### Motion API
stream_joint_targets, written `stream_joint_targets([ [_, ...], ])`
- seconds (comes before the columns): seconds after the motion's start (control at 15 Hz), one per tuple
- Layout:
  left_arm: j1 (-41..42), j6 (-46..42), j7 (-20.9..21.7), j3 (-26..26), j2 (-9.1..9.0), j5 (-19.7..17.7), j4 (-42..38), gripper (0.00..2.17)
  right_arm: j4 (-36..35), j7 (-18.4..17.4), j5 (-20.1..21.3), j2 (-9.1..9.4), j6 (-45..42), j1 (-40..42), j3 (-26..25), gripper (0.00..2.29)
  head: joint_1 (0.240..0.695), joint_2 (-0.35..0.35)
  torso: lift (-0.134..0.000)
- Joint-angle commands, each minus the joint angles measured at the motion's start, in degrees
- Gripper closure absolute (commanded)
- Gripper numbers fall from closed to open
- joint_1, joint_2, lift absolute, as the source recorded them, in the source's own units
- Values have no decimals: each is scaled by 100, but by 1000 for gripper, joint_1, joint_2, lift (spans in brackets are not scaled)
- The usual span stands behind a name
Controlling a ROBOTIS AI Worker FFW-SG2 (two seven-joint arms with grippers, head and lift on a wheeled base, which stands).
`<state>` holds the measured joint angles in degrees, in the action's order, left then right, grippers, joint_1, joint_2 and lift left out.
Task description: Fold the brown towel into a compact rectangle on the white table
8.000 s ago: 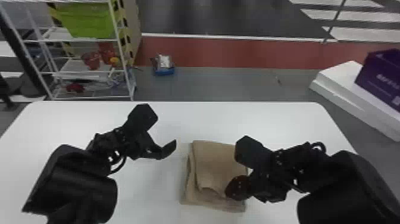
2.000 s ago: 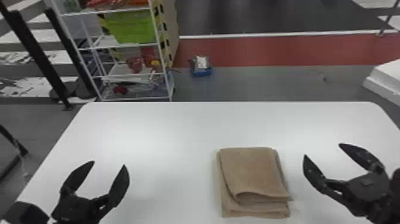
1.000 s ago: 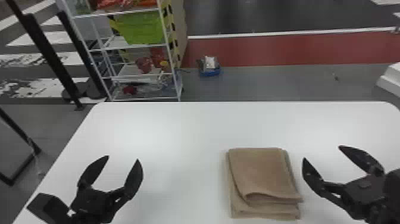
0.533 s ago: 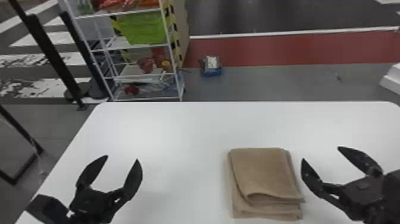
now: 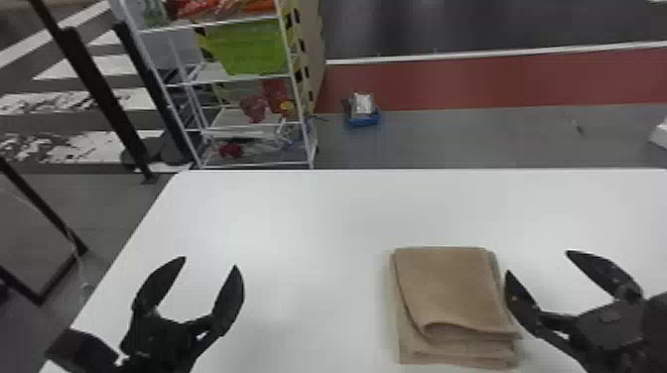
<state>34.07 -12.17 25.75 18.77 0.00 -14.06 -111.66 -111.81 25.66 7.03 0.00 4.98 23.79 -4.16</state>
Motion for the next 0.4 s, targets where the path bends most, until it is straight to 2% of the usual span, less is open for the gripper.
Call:
stream_joint_targets([
  [0.0,56,-52,-8,-5,-15,0,-31,33,1,0,-18,5,-97,46,3,66,695,190,-124],
  [0.33,126,-70,-44,-5,-15,9,-101,33,10,0,-62,5,-220,82,12,66,695,195,-124],
])
